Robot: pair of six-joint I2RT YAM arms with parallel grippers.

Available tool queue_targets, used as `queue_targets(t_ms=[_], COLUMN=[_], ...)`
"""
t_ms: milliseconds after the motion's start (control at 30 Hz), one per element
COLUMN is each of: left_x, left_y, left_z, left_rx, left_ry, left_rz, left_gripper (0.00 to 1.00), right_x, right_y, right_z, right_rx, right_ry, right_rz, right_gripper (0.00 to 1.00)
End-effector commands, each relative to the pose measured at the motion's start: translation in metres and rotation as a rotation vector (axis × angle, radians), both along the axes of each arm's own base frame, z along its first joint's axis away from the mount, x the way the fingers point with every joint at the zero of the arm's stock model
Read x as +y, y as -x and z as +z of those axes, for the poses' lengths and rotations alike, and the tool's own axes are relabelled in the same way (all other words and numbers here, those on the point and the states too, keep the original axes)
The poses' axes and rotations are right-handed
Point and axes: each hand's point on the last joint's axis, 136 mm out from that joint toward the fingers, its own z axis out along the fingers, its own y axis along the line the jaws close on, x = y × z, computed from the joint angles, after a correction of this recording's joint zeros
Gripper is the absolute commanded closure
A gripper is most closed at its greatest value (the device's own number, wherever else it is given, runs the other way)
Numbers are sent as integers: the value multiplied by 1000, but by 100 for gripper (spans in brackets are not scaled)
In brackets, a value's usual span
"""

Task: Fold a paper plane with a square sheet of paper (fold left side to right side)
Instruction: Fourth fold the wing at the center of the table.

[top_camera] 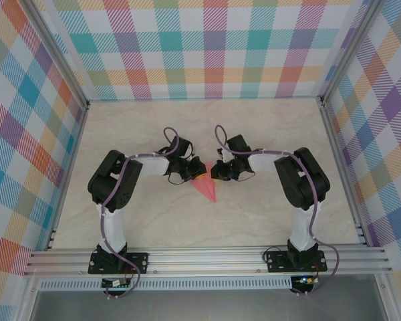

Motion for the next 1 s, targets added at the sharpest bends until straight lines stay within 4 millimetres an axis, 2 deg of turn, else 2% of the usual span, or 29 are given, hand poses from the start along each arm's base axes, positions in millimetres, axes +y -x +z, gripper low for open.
queue_targets(t_ms=[0,133,200,267,367,500,600,967], left_x=[13,15,14,14,14,14,14,14], left_y=[23,24,23,23,23,23,22,22], left_z=[-32,-33,-33,-32,-32,-32,-31,-31], left_rx=[76,76,75,72,73,71,70,68], left_ry=[-88,-92,-91,-88,-88,-89,-88,-90], left_rz=[-3,-1,0,0,0,0,0,-2], left_gripper=[88,88,89,89,89,89,89,89], right_x=[2,0,-4,-7,0,19,27,18], right_y=[-7,-18,-17,-9,16,56,71,82], right_z=[14,46,62,71,75,68,59,16], right_rx=[-29,-103,-137,-140,-92,17,69,134], right_ry=[11,22,35,26,-31,-124,-151,-32], right_rz=[12,7,8,14,54,122,142,130], right_gripper=[86,77,74,72,73,74,74,75])
